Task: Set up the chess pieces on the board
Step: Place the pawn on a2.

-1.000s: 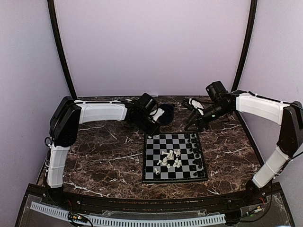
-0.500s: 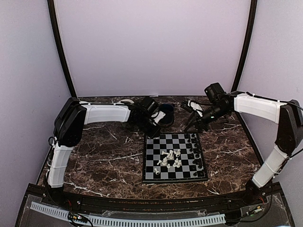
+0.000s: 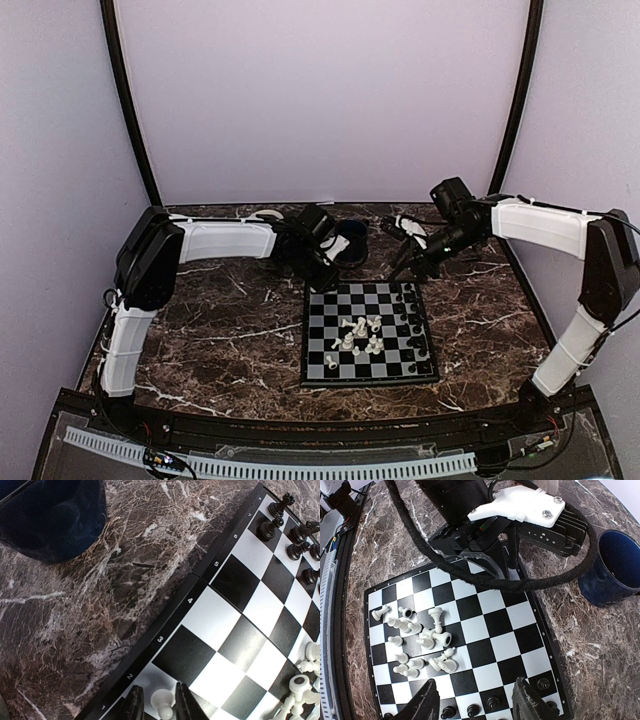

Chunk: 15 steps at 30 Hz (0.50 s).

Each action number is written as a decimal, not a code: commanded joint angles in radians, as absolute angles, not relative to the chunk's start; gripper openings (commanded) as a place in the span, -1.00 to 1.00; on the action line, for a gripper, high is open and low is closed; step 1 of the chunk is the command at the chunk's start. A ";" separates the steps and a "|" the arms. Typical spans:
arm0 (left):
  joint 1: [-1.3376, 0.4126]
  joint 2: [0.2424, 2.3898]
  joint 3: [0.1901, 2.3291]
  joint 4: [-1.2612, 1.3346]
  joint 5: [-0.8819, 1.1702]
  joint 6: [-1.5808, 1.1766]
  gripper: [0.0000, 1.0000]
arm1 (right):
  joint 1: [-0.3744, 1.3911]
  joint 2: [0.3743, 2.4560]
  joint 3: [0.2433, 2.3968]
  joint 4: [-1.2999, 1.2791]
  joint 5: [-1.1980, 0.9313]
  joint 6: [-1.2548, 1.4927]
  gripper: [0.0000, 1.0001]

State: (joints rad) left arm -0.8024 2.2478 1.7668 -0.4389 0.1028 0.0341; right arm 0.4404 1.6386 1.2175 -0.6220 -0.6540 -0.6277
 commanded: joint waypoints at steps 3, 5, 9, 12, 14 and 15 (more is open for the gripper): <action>-0.801 2.252 1.792 -0.443 0.084 0.047 -0.49 | 0.443 1.652 1.216 -0.621 -0.662 -0.636 0.02; -0.801 2.251 1.796 -0.442 0.086 0.048 -0.49 | 0.444 1.652 1.216 -0.622 -0.662 -0.636 0.02; -0.801 2.252 1.796 -0.434 0.083 0.051 -0.50 | 0.443 1.655 1.216 -0.623 -0.662 -0.637 0.01; -0.801 2.252 1.796 -0.423 0.080 0.055 -0.50 | 0.443 1.657 1.215 -0.622 -0.660 -0.640 0.01; -0.801 2.253 1.796 -0.416 0.077 0.056 -0.50 | 0.443 1.658 1.215 -0.622 -0.658 -0.639 0.01; -0.801 2.252 1.796 -0.412 0.076 0.057 -0.50 | 0.443 1.658 1.215 -0.623 -0.659 -0.639 0.00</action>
State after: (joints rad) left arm -0.8024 2.2524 1.7683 -0.4301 0.0875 0.0422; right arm 0.4404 1.6459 1.2175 -0.6247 -0.6540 -0.6304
